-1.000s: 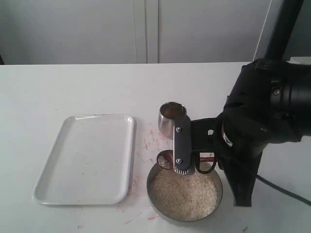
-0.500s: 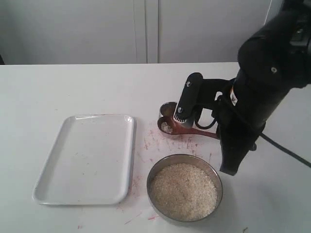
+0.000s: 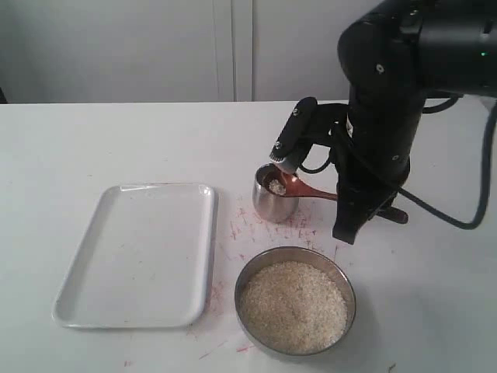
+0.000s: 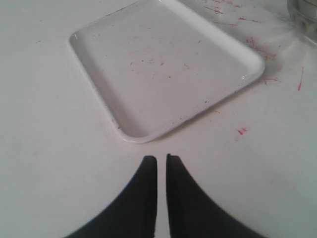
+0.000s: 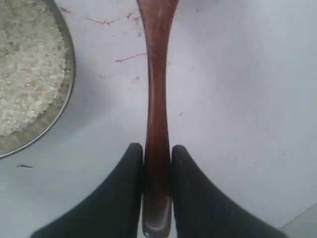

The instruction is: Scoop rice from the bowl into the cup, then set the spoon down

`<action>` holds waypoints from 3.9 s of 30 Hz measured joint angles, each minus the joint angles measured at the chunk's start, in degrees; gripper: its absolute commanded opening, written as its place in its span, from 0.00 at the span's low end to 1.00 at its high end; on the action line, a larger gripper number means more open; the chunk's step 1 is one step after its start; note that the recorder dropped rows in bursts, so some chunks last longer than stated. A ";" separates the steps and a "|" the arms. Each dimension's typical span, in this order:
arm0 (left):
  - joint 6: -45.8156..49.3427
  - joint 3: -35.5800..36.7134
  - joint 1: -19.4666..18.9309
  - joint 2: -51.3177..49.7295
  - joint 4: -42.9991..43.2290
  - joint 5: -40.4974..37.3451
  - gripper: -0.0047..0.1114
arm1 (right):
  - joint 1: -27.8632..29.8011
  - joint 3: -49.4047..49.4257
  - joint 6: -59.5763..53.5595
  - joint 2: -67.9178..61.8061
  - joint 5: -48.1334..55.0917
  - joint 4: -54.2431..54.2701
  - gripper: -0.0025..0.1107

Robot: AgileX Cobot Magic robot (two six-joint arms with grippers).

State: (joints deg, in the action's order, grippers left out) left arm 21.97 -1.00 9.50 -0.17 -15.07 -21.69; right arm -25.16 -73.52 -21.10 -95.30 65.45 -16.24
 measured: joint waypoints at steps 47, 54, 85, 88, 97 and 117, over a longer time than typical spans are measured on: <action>0.00 0.00 0.00 0.00 0.00 0.00 0.16 | -3.39 -15.00 -1.86 -14.26 1.96 -22.81 0.02; 0.00 0.00 0.00 0.00 0.00 0.00 0.16 | -3.39 -15.00 -6.55 -14.26 4.08 -23.02 0.02; 0.00 0.00 0.00 0.00 0.00 0.00 0.16 | -6.21 -15.00 -9.06 -17.06 4.29 -32.22 0.02; 0.00 0.00 0.00 0.00 0.00 0.00 0.16 | -6.82 -15.00 -8.93 -17.06 4.29 -33.04 0.02; 0.00 0.00 0.00 0.00 0.00 0.00 0.16 | -7.04 -15.00 -7.58 -17.06 4.29 -34.32 0.02; 0.00 0.00 0.00 0.00 0.00 0.00 0.16 | -7.52 -15.00 -7.16 -17.06 4.29 -33.48 0.02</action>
State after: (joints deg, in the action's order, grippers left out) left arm 21.97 -1.00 9.50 -0.17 -15.07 -21.69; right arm -32.68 -88.52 -28.27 -112.36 69.74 -49.72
